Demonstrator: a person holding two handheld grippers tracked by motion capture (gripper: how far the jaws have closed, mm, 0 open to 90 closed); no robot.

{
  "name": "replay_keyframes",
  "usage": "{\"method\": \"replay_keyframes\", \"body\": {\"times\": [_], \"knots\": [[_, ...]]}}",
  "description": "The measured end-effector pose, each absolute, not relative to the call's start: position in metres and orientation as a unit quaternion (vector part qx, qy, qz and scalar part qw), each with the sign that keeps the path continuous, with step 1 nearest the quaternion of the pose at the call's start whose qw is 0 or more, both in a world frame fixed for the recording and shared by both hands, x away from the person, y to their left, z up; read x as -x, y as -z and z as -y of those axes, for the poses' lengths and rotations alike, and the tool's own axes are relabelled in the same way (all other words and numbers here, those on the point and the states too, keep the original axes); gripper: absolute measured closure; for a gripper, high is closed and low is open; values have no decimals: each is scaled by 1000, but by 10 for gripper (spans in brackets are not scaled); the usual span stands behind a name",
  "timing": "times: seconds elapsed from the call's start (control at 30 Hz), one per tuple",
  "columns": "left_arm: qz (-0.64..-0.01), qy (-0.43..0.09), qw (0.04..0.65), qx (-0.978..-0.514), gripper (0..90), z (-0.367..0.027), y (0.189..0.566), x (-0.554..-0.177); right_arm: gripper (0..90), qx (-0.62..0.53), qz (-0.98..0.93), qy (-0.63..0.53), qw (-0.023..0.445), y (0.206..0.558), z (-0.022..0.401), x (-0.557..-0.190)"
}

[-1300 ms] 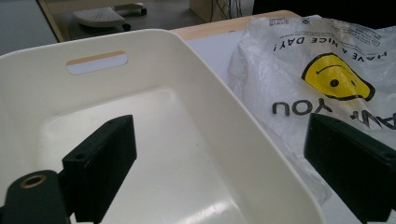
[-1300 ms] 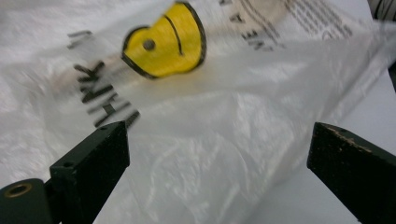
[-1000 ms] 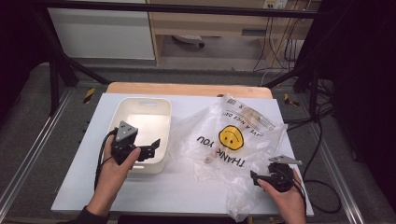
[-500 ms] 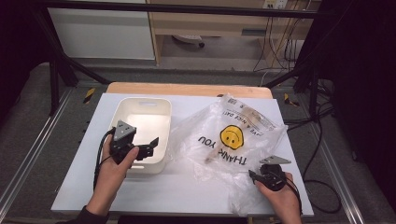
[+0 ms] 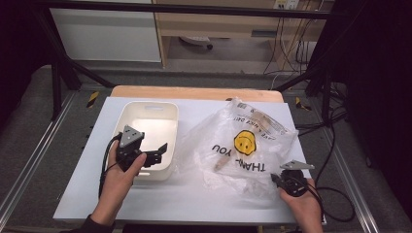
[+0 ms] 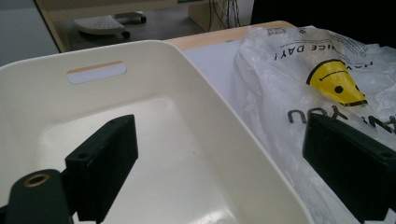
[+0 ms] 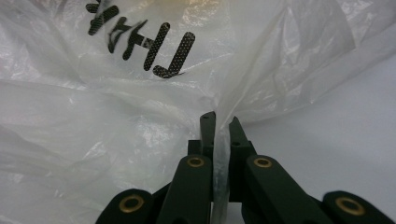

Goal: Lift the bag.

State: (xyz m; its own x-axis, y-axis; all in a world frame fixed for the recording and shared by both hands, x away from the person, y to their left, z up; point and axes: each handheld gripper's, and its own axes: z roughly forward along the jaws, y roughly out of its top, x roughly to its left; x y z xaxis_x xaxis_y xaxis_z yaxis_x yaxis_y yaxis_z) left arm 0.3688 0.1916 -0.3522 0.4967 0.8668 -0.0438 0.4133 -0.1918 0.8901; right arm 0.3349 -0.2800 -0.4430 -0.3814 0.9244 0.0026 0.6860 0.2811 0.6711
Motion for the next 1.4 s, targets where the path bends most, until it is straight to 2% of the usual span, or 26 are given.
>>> {"method": "replay_keyframes", "body": {"times": [0.3, 0.53, 0.67, 0.87, 1.07, 1.2, 1.4], "knots": [[-421, -242, 465, -740, 103, -178, 348, -362, 900, -523, -765, -304, 222, 441, 310, -340], [-382, -228, 468, -764, 103, -140, 351, -347, 900, -547, -743, -302, 239, 443, 339, -348], [-355, -219, 460, -784, 103, -108, 361, -337, 900, -543, -748, -300, 234, 444, 337, -347], [-348, -218, 444, -796, 105, -77, 382, -335, 900, -539, -750, -303, 234, 445, 335, -346], [-356, -240, 407, -806, 110, -67, 404, -342, 900, -536, -752, -304, 234, 445, 335, -344], [-362, -226, 398, -812, 122, -65, 417, -345, 900, -532, -756, -303, 231, 445, 332, -343], [-368, -201, 376, -826, 255, -67, 436, -346, 898, -524, -761, -307, 228, 445, 329, -340]]}}
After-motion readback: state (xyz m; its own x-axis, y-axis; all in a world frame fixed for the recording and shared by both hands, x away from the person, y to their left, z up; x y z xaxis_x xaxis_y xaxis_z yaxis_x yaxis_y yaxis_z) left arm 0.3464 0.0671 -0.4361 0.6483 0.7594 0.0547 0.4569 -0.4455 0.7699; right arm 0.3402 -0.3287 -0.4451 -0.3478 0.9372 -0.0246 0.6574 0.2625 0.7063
